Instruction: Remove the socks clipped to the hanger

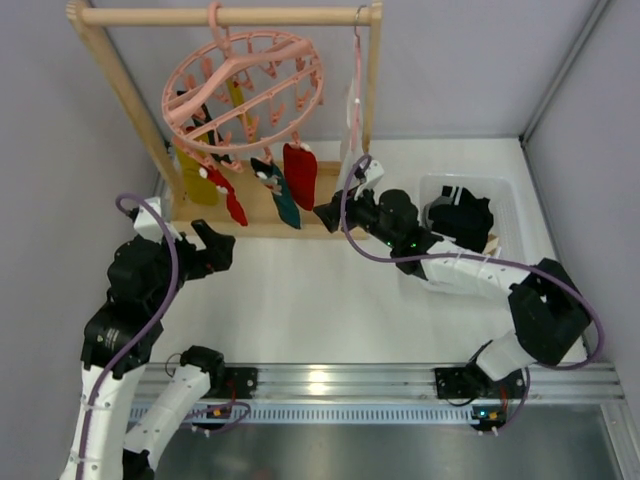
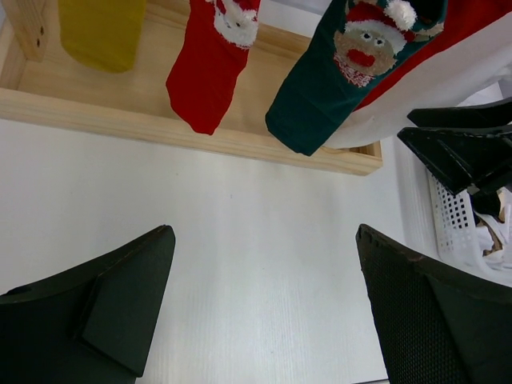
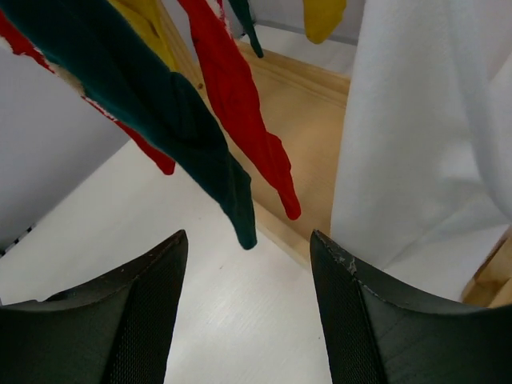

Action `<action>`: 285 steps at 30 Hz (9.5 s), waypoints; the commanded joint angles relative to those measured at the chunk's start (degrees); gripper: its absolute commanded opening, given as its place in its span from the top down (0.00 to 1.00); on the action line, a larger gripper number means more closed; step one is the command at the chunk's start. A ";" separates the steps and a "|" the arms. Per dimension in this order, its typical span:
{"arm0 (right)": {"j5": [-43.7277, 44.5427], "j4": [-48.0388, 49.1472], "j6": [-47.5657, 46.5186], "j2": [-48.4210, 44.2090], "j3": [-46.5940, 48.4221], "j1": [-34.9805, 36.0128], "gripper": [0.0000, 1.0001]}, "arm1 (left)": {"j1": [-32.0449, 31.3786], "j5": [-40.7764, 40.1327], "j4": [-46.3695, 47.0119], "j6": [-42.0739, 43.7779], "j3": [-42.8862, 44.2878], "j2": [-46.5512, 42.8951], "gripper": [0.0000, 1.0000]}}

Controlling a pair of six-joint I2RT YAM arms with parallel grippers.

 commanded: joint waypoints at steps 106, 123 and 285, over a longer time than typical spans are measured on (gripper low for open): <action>17.79 13.58 -10.60 16.76 12.78 23.97 1.00 | -31.56 -55.03 -1.89 3.59 45.06 50.64 0.15; 17.96 12.44 -12.97 17.29 14.62 25.99 1.00 | -30.77 -58.38 -3.12 3.95 43.75 52.31 0.26; 10.23 2.06 -3.56 15.14 15.21 14.82 0.01 | -24.35 -50.47 6.54 -7.66 -8.29 -5.17 0.02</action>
